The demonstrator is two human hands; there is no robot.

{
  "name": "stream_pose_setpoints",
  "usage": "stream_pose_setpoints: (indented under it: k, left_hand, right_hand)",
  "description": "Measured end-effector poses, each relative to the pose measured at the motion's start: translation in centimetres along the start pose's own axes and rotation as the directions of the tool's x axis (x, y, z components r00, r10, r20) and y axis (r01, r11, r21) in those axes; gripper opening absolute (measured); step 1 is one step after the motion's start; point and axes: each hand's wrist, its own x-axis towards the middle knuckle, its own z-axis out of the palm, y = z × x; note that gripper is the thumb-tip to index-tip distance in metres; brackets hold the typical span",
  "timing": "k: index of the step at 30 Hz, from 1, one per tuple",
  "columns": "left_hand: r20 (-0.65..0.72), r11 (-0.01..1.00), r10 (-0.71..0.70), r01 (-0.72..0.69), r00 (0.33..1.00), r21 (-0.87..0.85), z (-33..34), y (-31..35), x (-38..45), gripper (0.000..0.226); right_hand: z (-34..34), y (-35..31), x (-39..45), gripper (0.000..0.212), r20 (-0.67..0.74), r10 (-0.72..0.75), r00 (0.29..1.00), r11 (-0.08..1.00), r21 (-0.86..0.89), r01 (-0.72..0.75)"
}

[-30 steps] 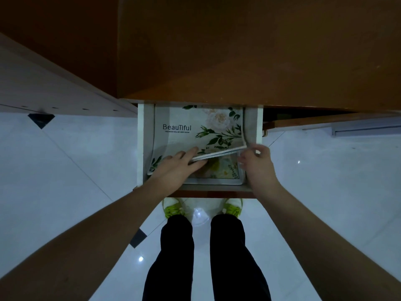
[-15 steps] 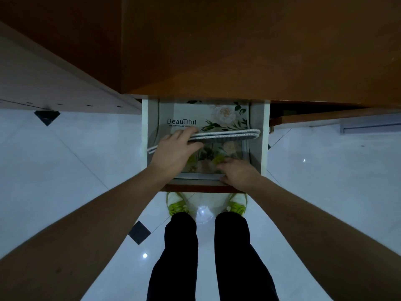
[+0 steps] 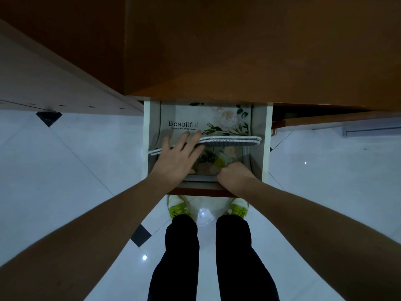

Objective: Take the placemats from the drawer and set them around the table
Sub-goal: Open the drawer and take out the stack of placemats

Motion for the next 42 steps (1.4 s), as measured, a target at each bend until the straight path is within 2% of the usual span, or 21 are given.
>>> stream_pose_setpoints:
  k: [4, 8, 10, 12, 15, 18, 22, 24, 26, 27, 29, 32, 34, 36, 38, 40, 42]
  left_hand:
    - [0.034, 1.000, -0.004, 0.003, 0.999, 0.015, 0.6, 0.4, -0.6, 0.100]
    - [0.049, 1.000, 0.018, -0.019, 0.999, 0.021, 1.3, 0.9, -1.0, 0.102]
    - [0.051, 1.000, 0.012, -0.012, 0.999, -0.005, 1.4, 1.0, -0.9, 0.102]
    - [0.065, 1.000, 0.003, -0.003, 0.998, -0.011, 1.4, 1.0, -0.7, 0.102]
    - [0.061, 1.000, -0.012, 0.012, 0.998, 0.008, 1.1, 1.3, -0.7, 0.089]
    - [-0.017, 0.999, -0.021, 0.021, 1.000, -0.025, 0.9, 1.4, -0.8, 0.065]
    - [-0.058, 0.997, -0.002, -0.003, 0.998, -0.079, 0.3, 0.8, -0.3, 0.062]
    - [-0.066, 0.995, -0.006, -0.001, 0.998, -0.097, -0.2, 0.5, 0.1, 0.057]
    - [-0.079, 0.992, -0.014, 0.004, 0.997, -0.128, -0.7, 0.2, 0.4, 0.050]
    - [-0.088, 0.991, -0.023, 0.011, 0.996, -0.135, -1.0, 0.0, 0.6, 0.047]
    - [-0.089, 0.989, -0.041, 0.028, 0.995, -0.144, -1.5, -0.2, 1.0, 0.043]
    - [-0.094, 0.988, -0.027, 0.012, 0.995, -0.155, -1.8, -0.6, 1.5, 0.046]
    - [-0.108, 0.992, -0.015, 0.001, 0.994, -0.129, -1.9, -0.8, 1.6, 0.047]
    - [-0.120, 0.992, -0.003, -0.012, 0.993, -0.128, -1.8, -0.9, 1.7, 0.051]
    - [-0.148, 0.987, 0.019, -0.042, 0.989, -0.157, -1.7, -1.1, 1.7, 0.060]
    - [-0.206, 0.978, 0.064, -0.102, 0.976, -0.182, -1.7, -1.5, 1.8, 0.069]
    - [-0.270, 0.968, 0.105, -0.160, 0.957, -0.191, -1.7, -1.8, 2.0, 0.068]
  right_hand:
    - [0.4, 0.3, -0.9, 0.017, -0.004, 0.075, 0.997, 0.996, 0.037, -0.075]
    - [1.1, 0.6, -2.0, 0.020, -0.156, 0.188, 0.970, 0.975, 0.146, -0.166]
    - [0.6, 0.8, -3.1, 0.011, -0.318, 0.220, 0.922, 0.974, 0.131, -0.187]
    - [0.5, 1.0, -3.7, 0.020, -0.486, 0.233, 0.842, 0.972, 0.153, -0.181]
    - [0.1, 1.5, -4.1, 0.023, -0.609, 0.235, 0.757, 0.971, 0.178, -0.159]
    - [-0.3, 1.7, -4.1, 0.022, -0.684, 0.263, 0.681, 0.964, 0.213, -0.158]
    - [-0.1, 1.3, -4.7, 0.026, -0.700, 0.262, 0.664, 0.964, 0.215, -0.153]
    - [0.6, 0.9, -5.1, 0.026, -0.748, 0.272, 0.606, 0.960, 0.255, -0.116]
    - [1.2, 0.7, -5.5, 0.021, -0.799, 0.215, 0.561, 0.972, 0.230, -0.045]
    - [1.5, 0.6, -5.6, 0.022, -0.808, 0.154, 0.568, 0.982, 0.187, -0.001]
    - [2.1, 0.6, -5.6, 0.025, -0.776, 0.060, 0.628, 0.989, 0.131, 0.068]
    - [2.0, 0.9, -4.4, 0.029, -0.645, 0.083, 0.760, 0.986, 0.164, 0.032]
    - [1.3, 1.5, -2.9, 0.028, -0.465, 0.131, 0.876, 0.974, 0.226, -0.025]
    - [0.9, 2.0, -1.1, 0.036, -0.214, 0.219, 0.952, 0.926, 0.353, -0.133]
    - [0.7, 2.2, 0.4, 0.041, -0.058, 0.244, 0.968, 0.887, 0.417, -0.198]
    - [0.5, 1.9, 1.8, 0.040, 0.006, 0.229, 0.973, 0.889, 0.406, -0.211]
    - [0.2, 1.4, 2.9, 0.033, 0.030, 0.208, 0.978, 0.923, 0.326, -0.206]
